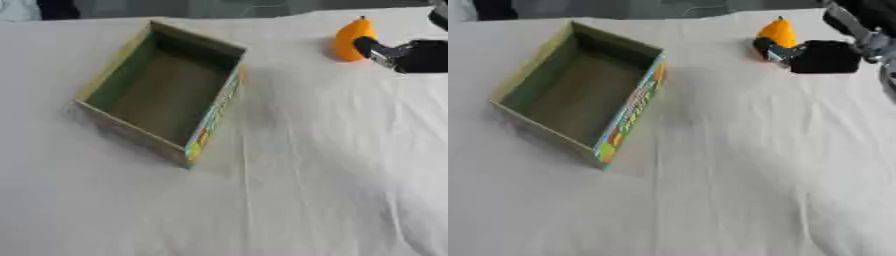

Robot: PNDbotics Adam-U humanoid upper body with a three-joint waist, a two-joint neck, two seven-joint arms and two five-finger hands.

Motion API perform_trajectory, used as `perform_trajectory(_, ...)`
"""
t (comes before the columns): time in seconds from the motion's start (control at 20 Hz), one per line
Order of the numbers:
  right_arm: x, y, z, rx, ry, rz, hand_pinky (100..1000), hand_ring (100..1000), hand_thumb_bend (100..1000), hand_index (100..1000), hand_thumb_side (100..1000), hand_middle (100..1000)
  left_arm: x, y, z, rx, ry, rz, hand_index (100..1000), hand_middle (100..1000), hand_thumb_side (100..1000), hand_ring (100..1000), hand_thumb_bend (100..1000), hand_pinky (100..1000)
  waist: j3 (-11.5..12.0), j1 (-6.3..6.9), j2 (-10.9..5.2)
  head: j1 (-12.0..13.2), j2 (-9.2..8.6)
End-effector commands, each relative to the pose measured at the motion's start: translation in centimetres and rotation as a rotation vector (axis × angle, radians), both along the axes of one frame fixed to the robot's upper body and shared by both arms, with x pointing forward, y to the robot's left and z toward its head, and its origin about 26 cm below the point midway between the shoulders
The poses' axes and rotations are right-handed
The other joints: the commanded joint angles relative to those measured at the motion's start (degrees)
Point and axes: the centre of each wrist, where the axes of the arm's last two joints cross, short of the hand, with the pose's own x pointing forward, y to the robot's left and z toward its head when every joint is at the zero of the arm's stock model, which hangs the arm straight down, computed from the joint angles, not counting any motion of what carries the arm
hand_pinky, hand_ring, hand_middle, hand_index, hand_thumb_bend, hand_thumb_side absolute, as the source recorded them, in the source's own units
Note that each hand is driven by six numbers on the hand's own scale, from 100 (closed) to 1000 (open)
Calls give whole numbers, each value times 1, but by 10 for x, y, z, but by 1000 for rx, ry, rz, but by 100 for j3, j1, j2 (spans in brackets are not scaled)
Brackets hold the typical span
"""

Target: Pick up objects on the table and place them in the box.

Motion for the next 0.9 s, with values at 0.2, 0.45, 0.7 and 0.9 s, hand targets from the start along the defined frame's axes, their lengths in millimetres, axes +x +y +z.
perform_trajectory(0.2, 9, -13, 21, -29, 13, -40, 868, 951, 462, 956, 761, 862, -4, 0, 10, 19, -32, -8, 914, 754, 964, 770, 100, 801, 17, -33, -76, -25, -187)
perform_trajectory(0.45, 20, -19, 25, -35, 36, -53, 868, 952, 462, 957, 758, 862, -4, 0, 10, 20, -30, -10, 914, 754, 965, 770, 100, 801, 17, -38, -75, 2, -199)
perform_trajectory(0.7, 30, -21, 31, -36, 57, -99, 868, 958, 476, 964, 681, 876, -3, -1, 11, 26, -28, -15, 914, 755, 965, 769, 100, 801, 82, -45, -45, 8, -260)
perform_trajectory(0.9, 46, -23, 34, -16, 129, -122, 870, 963, 517, 969, 655, 881, -3, -1, 11, 28, -28, -17, 914, 755, 965, 769, 100, 801, 101, -41, -29, -18, -383)
